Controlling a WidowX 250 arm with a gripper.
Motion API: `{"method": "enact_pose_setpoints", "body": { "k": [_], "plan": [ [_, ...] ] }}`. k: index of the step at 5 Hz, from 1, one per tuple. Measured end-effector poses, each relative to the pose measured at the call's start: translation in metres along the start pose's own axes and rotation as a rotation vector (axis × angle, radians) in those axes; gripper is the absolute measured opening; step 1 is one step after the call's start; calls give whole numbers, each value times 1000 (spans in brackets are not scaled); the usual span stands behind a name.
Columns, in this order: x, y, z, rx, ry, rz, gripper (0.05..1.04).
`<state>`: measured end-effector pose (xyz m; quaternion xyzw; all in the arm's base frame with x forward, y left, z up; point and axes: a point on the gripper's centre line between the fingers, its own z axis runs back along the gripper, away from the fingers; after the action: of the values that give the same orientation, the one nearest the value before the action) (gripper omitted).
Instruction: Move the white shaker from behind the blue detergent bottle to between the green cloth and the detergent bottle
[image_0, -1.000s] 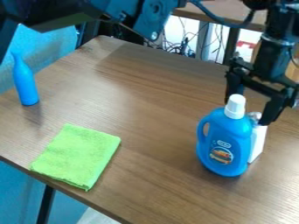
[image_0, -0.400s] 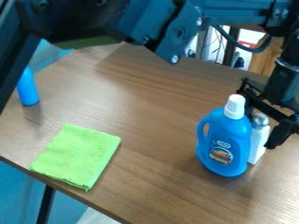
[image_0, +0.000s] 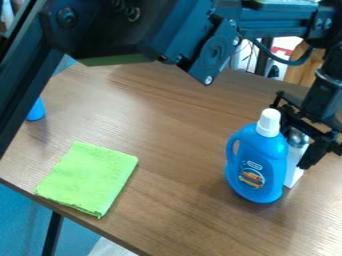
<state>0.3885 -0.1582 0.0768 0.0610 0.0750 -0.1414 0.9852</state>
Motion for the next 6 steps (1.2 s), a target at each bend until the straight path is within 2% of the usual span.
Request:
{"method": "enact_pose_setpoints", "body": {
  "k": [1, 3, 4, 5, 6],
  "plan": [
    [3, -2, 0, -14, -20, 8, 602],
    [9, -4, 9, -55, -54, 21, 601],
    [19, 22, 24, -101, -104, 114, 601],
    [27, 65, 45, -147, -168, 217, 601],
    [21, 91, 70, -150, -182, 243, 601]
  ]
}}
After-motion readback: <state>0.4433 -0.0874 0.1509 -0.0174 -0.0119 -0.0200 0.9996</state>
